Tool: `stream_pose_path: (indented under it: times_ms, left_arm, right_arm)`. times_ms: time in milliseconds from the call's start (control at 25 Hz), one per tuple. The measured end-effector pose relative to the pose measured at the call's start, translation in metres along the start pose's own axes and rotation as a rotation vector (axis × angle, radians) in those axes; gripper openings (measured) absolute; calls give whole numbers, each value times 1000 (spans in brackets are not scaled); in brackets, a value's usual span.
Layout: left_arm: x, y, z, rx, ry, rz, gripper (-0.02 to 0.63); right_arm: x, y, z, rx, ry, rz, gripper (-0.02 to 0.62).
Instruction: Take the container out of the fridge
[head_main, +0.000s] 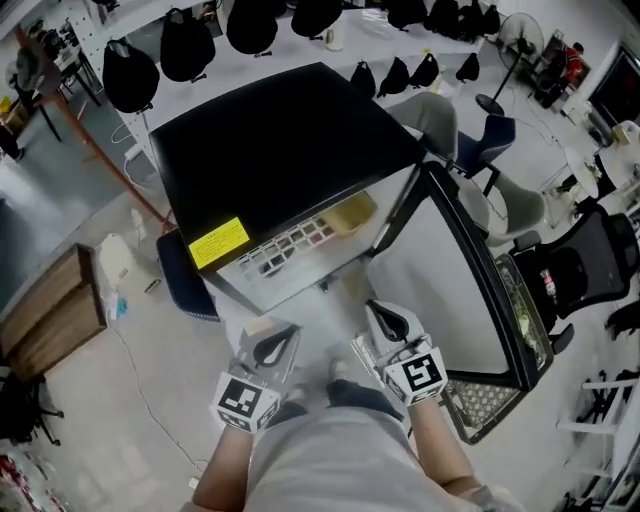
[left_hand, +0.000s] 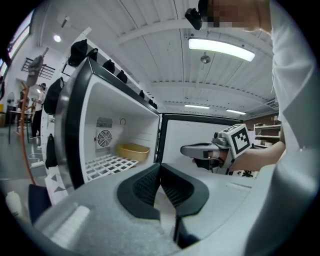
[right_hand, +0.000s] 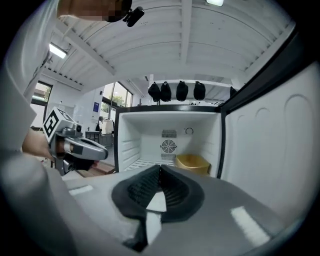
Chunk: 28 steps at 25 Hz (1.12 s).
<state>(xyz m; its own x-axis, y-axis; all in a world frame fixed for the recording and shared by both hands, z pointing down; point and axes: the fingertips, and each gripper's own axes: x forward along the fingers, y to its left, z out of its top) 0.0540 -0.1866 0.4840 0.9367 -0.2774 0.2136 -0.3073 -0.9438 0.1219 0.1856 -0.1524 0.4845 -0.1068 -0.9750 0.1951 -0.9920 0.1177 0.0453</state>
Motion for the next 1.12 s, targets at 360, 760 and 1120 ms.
stream_pose_path:
  times_ms: [360, 760, 1120]
  left_arm:
    - [-36, 36, -12, -35, 27, 218, 9]
    - [-80, 60, -18, -83, 19, 422, 9]
    - [-106, 67, -19, -100, 18, 528, 9]
  right_arm:
    - [73, -29, 4, -79, 16, 52, 3]
    - [136, -36, -1, -254, 104, 117, 28]
    - [173, -51, -26, -397, 251, 121, 190]
